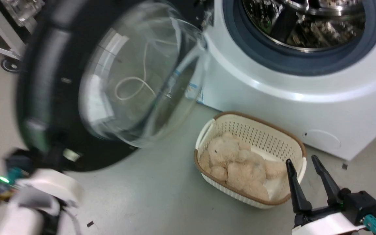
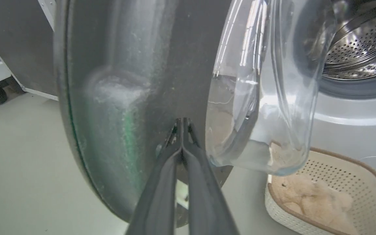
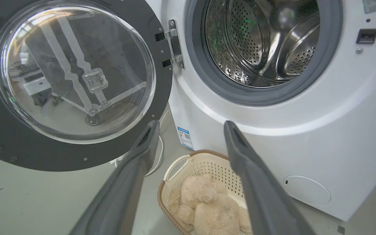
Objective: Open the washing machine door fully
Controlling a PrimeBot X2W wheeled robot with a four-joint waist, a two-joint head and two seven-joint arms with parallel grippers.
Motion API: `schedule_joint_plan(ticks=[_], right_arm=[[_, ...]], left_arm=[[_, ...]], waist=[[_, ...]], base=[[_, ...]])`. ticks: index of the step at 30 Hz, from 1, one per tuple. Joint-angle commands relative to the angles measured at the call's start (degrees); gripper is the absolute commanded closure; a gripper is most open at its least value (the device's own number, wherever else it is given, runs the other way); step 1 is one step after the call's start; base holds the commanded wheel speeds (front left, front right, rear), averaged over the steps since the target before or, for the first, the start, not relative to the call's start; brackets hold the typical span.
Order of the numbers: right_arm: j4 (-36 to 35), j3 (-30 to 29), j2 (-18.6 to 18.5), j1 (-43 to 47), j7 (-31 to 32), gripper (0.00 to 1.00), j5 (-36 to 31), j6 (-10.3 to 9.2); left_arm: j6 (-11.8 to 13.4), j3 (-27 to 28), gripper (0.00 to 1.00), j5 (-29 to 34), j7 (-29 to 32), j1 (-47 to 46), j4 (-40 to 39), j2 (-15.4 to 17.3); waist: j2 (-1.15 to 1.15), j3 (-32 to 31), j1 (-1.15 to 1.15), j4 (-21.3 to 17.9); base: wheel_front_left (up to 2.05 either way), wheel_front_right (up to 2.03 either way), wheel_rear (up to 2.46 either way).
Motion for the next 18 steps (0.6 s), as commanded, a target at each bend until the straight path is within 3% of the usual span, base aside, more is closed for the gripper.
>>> schedule_joint_plan(ticks=[1, 10, 18], right_arm=[[-0.2, -0.2, 0.1, -0.6, 0.1, 0.0, -0.4, 0.05], [-1.3, -0.8, -0.2, -2.1, 1.1, 0.0, -1.4, 0.05], [-1.3, -1.1, -0.5, -2.4, 1.1, 0.0, -1.3, 0.05]], left_arm=[[-0.3, 0.8, 1.0, -0.1, 0.2, -1.4, 0.7, 1.0], [-2.7, 7.7, 1.0, -3.5, 1.6, -10.4, 14.0, 8.9], [-5.2, 10.7, 1.0, -6.1, -1.3, -17.0, 26.3, 11.8]], waist=[[0.0, 1.3, -0.01, -1.1], [0.0, 4.7, -0.01, -5.7], [0.0, 5.2, -0.01, -8.2]], base=[[0.0, 0.0, 0.0], [0.0, 0.0, 0.0], [0.0, 0.0, 0.0]])
